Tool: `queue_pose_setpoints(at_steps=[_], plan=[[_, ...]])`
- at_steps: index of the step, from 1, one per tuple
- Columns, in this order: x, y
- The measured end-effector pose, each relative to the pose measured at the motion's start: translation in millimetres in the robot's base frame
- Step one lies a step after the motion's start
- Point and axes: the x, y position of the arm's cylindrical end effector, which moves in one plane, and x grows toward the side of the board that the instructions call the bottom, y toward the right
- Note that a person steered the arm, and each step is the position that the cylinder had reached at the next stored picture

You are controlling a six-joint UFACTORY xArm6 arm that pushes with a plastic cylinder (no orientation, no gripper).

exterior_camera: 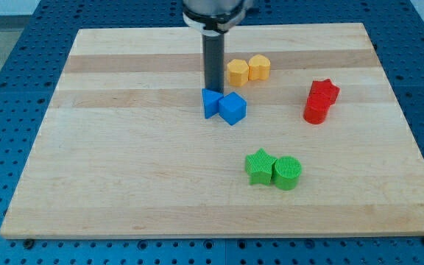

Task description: Move the yellow blocks towards the top right side of the board slightly

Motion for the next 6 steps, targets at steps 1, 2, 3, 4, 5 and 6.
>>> queue_pose_setpoints(at_steps=[1,2,3,4,5,6], plan=[[-29.1,0.0],[-30.3,11.2],[-30.4,34.2],[-30.3,45.7],[-31.7,51.4],[-33.1,52.4]])
